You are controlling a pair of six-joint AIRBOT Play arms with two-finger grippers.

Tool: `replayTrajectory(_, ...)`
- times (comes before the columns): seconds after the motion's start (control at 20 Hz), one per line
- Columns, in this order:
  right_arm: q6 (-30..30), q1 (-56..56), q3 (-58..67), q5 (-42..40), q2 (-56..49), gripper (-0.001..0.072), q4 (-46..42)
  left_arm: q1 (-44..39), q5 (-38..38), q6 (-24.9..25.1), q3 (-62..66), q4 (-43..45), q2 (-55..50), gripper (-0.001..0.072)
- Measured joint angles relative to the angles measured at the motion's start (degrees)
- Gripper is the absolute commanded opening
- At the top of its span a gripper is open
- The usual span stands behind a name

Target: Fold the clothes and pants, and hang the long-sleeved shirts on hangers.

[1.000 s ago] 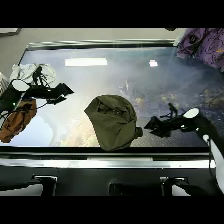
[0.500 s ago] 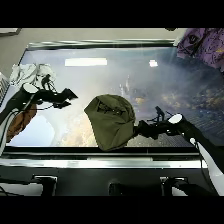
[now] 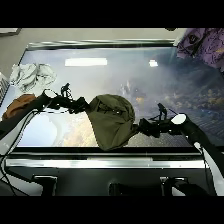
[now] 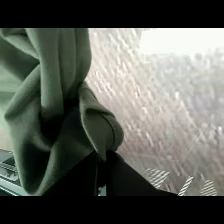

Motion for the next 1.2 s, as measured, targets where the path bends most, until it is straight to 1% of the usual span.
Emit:
replayTrajectory(0.25,0.2,0.0,2.6,0.8,3.3,0.0028,-1.9,0.4,0.3,0.9,4.1,-0.9,0.0,0.0010)
replayTrajectory(0.35,1.1,0.0,7.7,1.9,4.7,0.0028,-6.3,2.0,-1.2,0.8,8.8,1.3,1.6,0.0010)
replayTrajectory(0.45,2.4,0.0,16.0,4.2,5.9,0.0028,-12.7,3.9,-3.7,-0.6,15.6,6.3,4.3,0.0010)
replayTrajectory(0.7,4.1,0.0,43.3,11.9,8.7,0.0029,-27.9,9.2,-10.3,-5.5,34.9,20.3,15.5,0.0011)
replayTrajectory(0.85,4.1,0.0,56.7,15.4,12.5,0.0029,-35.4,11.2,-12.9,-8.6,40.6,27.1,25.3,0.0012)
replayTrajectory(1.05,4.5,0.0,64.3,18.3,19.7,0.0029,-39.7,12.1,-17.2,-12.6,43.1,32.7,37.4,0.0012)
replayTrajectory(1.2,7.0,0.0,66.1,19.8,23.2,0.0030,-40.9,12.3,-21.1,-14.7,43.6,34.6,43.5,0.0012)
